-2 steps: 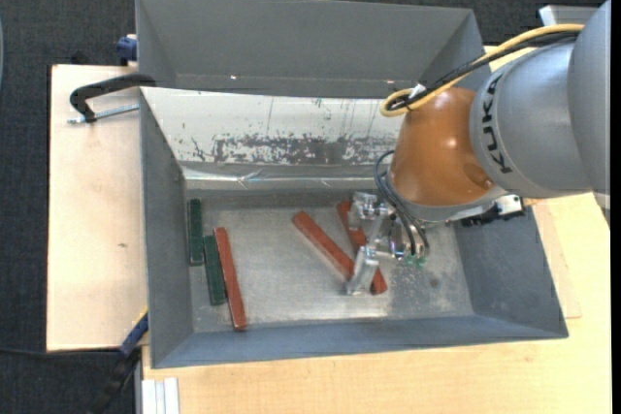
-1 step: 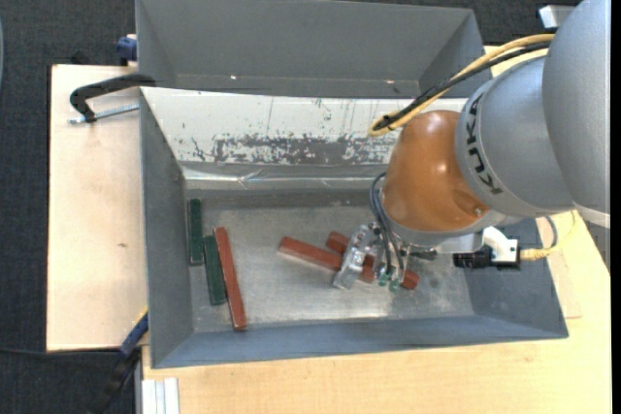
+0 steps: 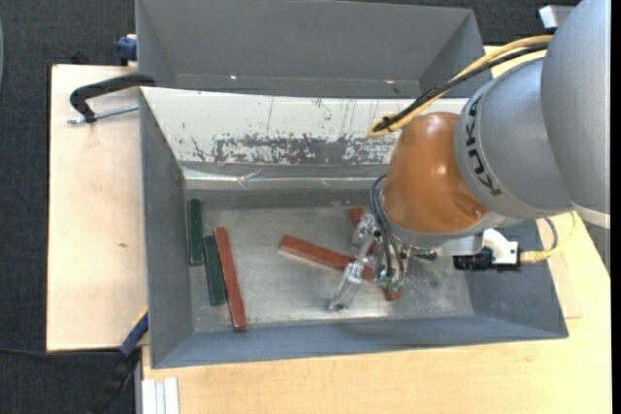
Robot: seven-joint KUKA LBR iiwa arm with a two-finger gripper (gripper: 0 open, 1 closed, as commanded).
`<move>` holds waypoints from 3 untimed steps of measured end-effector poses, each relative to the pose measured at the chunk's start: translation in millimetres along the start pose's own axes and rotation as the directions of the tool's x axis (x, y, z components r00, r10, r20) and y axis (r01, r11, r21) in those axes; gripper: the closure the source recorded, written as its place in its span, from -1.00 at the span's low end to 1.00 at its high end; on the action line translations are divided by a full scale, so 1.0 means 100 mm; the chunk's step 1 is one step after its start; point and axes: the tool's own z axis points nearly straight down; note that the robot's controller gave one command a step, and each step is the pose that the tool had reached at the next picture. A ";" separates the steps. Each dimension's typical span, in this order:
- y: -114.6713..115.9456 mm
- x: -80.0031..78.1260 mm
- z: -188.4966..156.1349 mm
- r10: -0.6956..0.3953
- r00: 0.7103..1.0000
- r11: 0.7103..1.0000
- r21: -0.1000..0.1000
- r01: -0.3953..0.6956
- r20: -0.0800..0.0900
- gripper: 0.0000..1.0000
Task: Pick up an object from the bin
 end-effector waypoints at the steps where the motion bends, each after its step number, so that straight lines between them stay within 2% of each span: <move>1: 0.00 0.00 0.00 0.000 1.000 1.000 0.000 0.000 -0.001 1.00; 2: 0.00 0.00 0.01 0.001 1.000 1.000 0.000 -0.001 -0.001 1.00; 3: 0.03 -0.10 -1.19 -0.048 0.999 0.999 0.000 0.048 0.001 1.00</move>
Offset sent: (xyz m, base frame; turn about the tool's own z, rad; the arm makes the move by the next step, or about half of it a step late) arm 0.0000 0.0000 0.0000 0.0000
